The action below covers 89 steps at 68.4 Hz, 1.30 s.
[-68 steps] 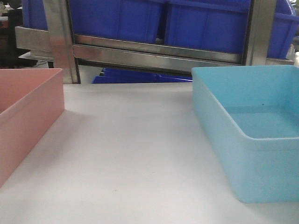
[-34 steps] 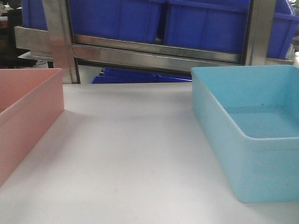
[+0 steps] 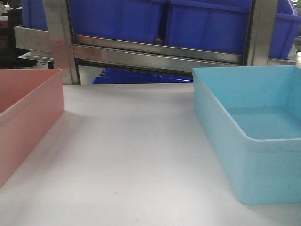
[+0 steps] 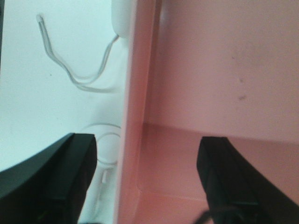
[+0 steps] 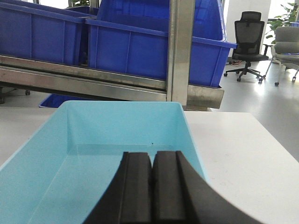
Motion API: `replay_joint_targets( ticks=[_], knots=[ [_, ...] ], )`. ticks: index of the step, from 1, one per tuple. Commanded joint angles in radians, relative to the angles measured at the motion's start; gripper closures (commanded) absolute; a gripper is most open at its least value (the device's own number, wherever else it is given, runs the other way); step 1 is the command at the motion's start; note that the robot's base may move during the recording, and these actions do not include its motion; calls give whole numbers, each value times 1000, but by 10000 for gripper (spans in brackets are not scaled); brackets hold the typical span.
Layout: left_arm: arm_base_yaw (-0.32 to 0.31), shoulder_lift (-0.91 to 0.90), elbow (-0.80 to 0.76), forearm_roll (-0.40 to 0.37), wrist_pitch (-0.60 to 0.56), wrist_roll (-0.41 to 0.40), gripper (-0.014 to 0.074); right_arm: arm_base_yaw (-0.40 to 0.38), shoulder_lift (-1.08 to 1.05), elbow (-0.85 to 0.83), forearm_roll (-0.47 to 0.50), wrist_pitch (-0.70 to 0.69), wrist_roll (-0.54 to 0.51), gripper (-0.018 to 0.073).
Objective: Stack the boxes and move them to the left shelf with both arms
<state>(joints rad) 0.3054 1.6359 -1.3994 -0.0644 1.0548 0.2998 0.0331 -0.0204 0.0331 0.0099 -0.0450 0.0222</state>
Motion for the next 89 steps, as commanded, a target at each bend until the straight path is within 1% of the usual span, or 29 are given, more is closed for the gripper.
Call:
replay_joint_targets(
  ticks=[1, 9, 22, 29, 40, 48, 52, 62, 70, 78, 80, 89],
  knots=[
    [7, 28, -79, -12, -1, 13, 222, -5, -10, -22, -5, -83, -5, 507],
    [9, 111, -121, -14, 13, 26, 222, -5, -10, -22, -5, -83, -5, 507],
    [11, 187, -127, -2, 3, 30, 231, -5, -10, -22, -5, -83, -5, 507],
    [11, 217, -127, -2, -9, 30, 288, -5, -10, -22, -5, -83, -5, 507],
    [11, 245, -127, 14, -12, 30, 408, -5, -10, -22, -5, -83, -5, 507],
    [11, 258, -127, 22, -18, 30, 481, -5, -10, -22, -5, -83, -5, 507],
    [11, 260, -127, 22, -18, 30, 504, -5, -10, -22, -5, -83, -5, 507],
    [15, 260, -127, 24, -15, 30, 607, -5, -10, -22, -5, -83, -5, 507],
    [15, 258, -127, 19, -3, 23, 606, -5, -10, -22, -5, -83, -5, 507],
    [12, 233, -142, -34, 23, 23, 606, -5, -10, -22, -5, -83, -5, 507],
    [10, 223, -143, -41, 27, 14, 606, -5, -10, -22, -5, -83, -5, 507],
    [5, 172, -143, -43, 42, -117, 605, -5, -10, -22, -5, -83, -5, 507]
  ],
)
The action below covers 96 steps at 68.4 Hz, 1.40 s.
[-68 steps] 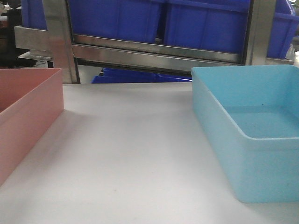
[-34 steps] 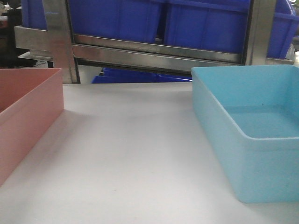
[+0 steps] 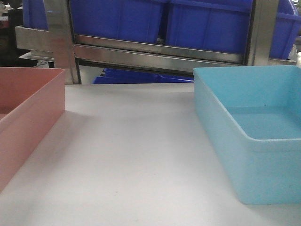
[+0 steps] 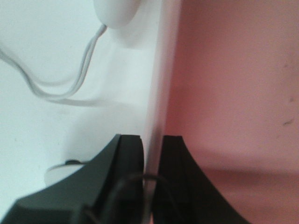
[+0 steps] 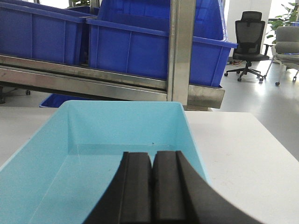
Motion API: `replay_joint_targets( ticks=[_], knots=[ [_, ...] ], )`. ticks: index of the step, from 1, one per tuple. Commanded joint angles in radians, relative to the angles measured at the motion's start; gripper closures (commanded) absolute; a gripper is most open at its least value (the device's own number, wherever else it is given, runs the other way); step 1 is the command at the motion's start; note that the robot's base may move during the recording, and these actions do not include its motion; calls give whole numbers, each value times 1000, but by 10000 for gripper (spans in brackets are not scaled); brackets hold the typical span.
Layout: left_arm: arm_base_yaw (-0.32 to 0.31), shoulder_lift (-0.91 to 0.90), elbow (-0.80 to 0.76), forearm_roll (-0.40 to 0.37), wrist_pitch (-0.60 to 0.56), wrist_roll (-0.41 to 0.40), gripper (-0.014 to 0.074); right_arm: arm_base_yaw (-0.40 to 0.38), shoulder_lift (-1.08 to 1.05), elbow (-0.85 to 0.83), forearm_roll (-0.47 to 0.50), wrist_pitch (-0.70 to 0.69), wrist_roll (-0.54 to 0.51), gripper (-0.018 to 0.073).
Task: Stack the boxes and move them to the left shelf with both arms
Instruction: 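Drag the pink box with the left gripper toward the table center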
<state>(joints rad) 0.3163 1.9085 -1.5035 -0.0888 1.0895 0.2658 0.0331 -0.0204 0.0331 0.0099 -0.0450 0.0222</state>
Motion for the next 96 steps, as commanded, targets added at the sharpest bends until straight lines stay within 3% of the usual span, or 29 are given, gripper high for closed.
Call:
replay_joint_targets(
  ticks=[1, 12, 25, 34, 49, 50, 58, 73, 96],
  knots=[
    [-9, -106, -39, -23, 13, -90, 605, -5, -10, -22, -5, -83, -5, 507],
    [-49, -168, -39, -91, 64, -106, 604, -5, -10, -22, -5, -83, -5, 507],
    [-149, -208, -39, -145, 66, -253, 602, -5, -10, -22, -5, -83, -5, 507],
    [-245, -208, -39, -202, 63, -300, 602, -5, -10, -22, -5, -83, -5, 507],
    [-404, -202, -26, -187, -26, -500, 602, -5, -10, -22, -5, -83, -5, 507],
    [-463, -202, -3, -187, -78, -524, 602, -5, -10, -22, -5, -83, -5, 507],
    [-526, -202, 36, -187, -140, -570, 602, -5, -10, -22, -5, -83, -5, 507],
    [-618, -202, 120, -187, -223, -599, 602, -5, -10, -22, -5, -83, -5, 507],
    [-689, -202, 179, -187, -244, -599, 602, -5, -10, -22, -5, -83, -5, 507]
  ],
)
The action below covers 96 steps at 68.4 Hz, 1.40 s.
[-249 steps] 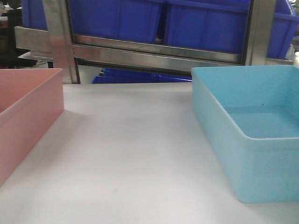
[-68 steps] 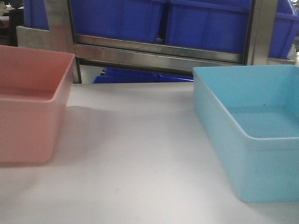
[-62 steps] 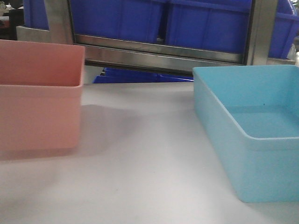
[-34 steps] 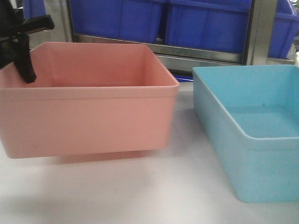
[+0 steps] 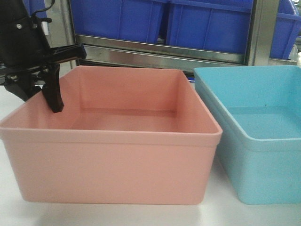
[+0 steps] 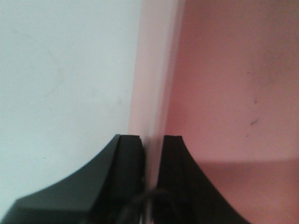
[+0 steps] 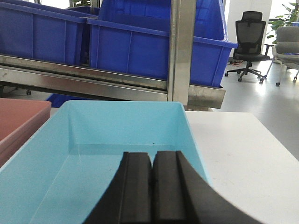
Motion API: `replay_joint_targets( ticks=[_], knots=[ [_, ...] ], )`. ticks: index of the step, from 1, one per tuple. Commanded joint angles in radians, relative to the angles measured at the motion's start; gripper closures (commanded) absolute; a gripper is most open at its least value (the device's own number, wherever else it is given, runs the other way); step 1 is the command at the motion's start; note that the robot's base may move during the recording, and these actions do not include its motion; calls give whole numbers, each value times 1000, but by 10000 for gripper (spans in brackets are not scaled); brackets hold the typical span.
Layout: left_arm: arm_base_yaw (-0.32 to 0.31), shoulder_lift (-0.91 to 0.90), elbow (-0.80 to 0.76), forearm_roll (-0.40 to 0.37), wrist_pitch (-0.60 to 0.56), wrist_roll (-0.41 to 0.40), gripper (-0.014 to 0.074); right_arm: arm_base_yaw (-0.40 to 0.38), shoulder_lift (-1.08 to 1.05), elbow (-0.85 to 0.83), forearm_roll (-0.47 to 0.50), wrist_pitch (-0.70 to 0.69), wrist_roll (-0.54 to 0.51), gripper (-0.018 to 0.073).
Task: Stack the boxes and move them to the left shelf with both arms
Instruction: 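Drag the pink box with the left gripper toward the table center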
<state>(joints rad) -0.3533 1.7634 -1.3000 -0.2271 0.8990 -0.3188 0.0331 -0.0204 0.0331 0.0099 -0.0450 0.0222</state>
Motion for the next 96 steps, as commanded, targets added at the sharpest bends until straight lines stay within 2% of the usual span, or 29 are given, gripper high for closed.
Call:
replay_joint_targets(
  ticks=[1, 12, 37, 87, 96],
  knots=[
    [-25, -57, -22, -49, -54, -14, 602, -5, -10, -22, -5, -83, -5, 507],
    [-52, -57, -6, -49, -56, -14, 602, -5, -10, -22, -5, -83, -5, 507],
    [-58, -57, -1, -19, -88, 10, 606, -5, -10, -22, -5, -83, -5, 507],
    [-88, -51, -1, -45, -109, 20, 606, -5, -10, -22, -5, -83, -5, 507],
    [-88, -51, -1, -45, -101, 20, 563, -5, -10, -22, -5, -83, -5, 507]
  ],
)
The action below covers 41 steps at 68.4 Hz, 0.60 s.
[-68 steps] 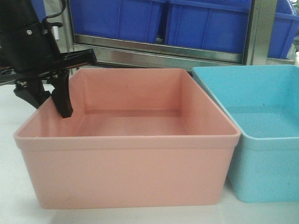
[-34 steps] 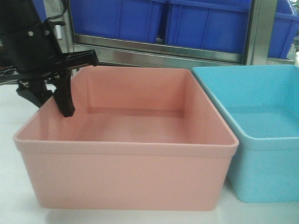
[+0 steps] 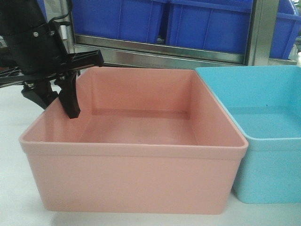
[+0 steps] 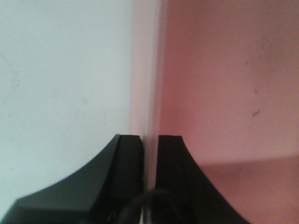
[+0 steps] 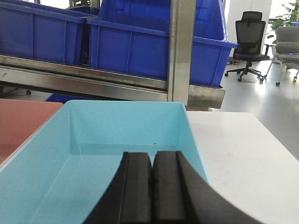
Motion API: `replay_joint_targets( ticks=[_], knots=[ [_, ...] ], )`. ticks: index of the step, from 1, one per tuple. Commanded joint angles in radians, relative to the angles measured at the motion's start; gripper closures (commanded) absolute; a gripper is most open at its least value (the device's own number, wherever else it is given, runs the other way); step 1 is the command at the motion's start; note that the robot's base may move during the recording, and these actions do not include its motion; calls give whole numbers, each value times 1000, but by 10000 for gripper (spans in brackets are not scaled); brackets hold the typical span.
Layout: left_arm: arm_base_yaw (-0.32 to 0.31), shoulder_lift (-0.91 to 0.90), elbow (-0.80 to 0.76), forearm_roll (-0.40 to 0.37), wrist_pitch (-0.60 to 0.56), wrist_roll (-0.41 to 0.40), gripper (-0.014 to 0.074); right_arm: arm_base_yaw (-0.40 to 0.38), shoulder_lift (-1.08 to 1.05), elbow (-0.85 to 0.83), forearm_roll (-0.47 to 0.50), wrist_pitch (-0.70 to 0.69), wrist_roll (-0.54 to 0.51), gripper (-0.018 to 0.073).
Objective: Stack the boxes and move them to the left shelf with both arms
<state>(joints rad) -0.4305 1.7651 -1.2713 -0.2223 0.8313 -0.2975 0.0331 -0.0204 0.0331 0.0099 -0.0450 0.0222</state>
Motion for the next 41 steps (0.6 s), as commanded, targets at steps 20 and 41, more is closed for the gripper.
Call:
replay_joint_targets(
  ticks=[20, 41],
  knots=[
    [-11, -121, -28, -52, -35, -1, 330, -5, -10, -22, -5, -83, -5, 507],
    [-11, -334, 103, 37, -279, 210, 335, -5, -10, -22, -5, -83, -5, 507]
  ],
)
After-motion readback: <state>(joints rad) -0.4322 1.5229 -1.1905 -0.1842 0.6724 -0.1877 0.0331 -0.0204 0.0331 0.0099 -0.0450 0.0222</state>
